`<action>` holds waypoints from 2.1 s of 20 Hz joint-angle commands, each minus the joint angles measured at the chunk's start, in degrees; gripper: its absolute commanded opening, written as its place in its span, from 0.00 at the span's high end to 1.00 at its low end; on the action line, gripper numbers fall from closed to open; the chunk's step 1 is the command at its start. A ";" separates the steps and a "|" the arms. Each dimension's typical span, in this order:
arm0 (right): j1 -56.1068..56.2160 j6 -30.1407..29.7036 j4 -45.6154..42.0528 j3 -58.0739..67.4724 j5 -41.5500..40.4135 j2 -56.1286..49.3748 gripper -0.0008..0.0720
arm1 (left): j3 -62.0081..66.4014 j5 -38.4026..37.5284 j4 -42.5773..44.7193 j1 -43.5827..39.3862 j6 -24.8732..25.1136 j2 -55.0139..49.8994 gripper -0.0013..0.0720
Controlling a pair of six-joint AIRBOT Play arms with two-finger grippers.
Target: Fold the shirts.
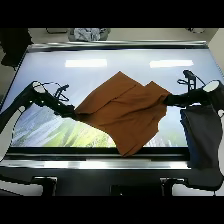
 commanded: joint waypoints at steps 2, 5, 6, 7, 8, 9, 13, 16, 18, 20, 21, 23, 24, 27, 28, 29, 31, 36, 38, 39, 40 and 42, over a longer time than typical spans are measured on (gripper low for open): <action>2.86 -2.40 -1.99 -17.40 13.57 12.15 0.21 | 1.05 -0.33 -0.50 1.18 0.22 0.61 0.95; 8.39 -0.07 7.56 -39.95 2.14 22.97 0.21 | 1.05 -0.44 -0.50 1.25 0.26 0.61 0.95; 9.64 1.16 11.30 -44.44 -1.07 24.83 0.22 | 1.05 -0.44 -0.50 1.25 0.26 0.61 0.95; 11.10 1.51 14.71 -47.82 -2.78 25.88 0.22 | 1.05 -0.46 -0.50 1.25 0.26 0.61 0.95; 12.76 1.66 15.67 -49.64 -3.58 26.01 0.22 | 1.05 -0.46 -0.50 1.25 0.26 0.63 0.95; 14.82 2.67 15.63 -50.62 -4.94 25.88 0.22 | 1.05 -0.48 -0.50 1.25 0.24 0.63 0.95; 22.45 11.02 15.93 -50.82 -13.84 25.83 0.25 | 1.05 -0.48 -0.50 1.27 0.26 0.63 0.94; 25.20 17.18 13.90 -50.82 -15.96 25.64 0.26 | 1.05 -0.17 -0.50 1.25 1.14 0.57 0.95; 25.62 17.59 14.10 -50.82 -16.46 24.28 0.49 | 1.05 0.09 -0.50 1.27 1.14 0.57 0.94; 25.59 17.35 13.99 -50.80 -17.42 23.85 0.94 | 1.05 0.09 -0.50 1.27 1.14 0.57 0.94; 25.59 15.61 13.73 -50.38 -18.32 24.11 0.94 | 1.05 0.09 -0.52 1.40 1.11 0.59 0.95; 25.38 10.75 10.58 -47.19 -18.53 25.51 0.94 | 1.18 0.09 -1.14 2.05 1.29 1.68 0.95; 25.38 9.35 6.49 -43.71 -16.92 26.73 0.94 | 1.77 0.55 -2.80 2.82 2.36 3.32 0.95; 25.38 9.11 -14.23 -24.76 -8.98 32.02 0.94 | 7.45 6.45 -14.75 7.17 3.32 12.15 0.95; 25.38 9.16 -21.24 -16.83 -7.72 33.99 0.94 | 10.34 9.55 -20.59 9.22 3.67 15.74 0.95; 25.38 9.55 -28.68 -7.54 -7.37 36.00 0.94 | 13.73 14.19 -26.21 11.63 3.65 19.96 0.95; 25.38 13.05 -42.66 10.73 -8.57 39.34 0.94 | 20.02 26.88 -30.25 16.46 3.61 28.94 0.95; 25.49 16.44 -52.92 38.86 -9.31 44.57 0.94 | 23.69 40.46 -19.87 27.28 -0.68 50.25 0.95; 25.49 16.50 -52.22 40.79 -8.87 45.51 0.94 | 23.67 38.42 -17.73 27.43 -4.90 54.80 0.95; 25.49 16.50 -51.91 40.79 -7.82 45.53 0.94 | 23.67 39.23 -17.73 27.43 -5.01 56.19 0.95; 25.49 16.46 -51.93 40.79 -6.08 45.27 0.94 | 23.67 40.37 -17.29 27.43 -5.01 57.00 0.95; 25.49 16.46 -51.76 40.79 -2.38 44.26 0.94 | 23.67 40.65 -16.76 27.43 -5.01 57.35 0.95</action>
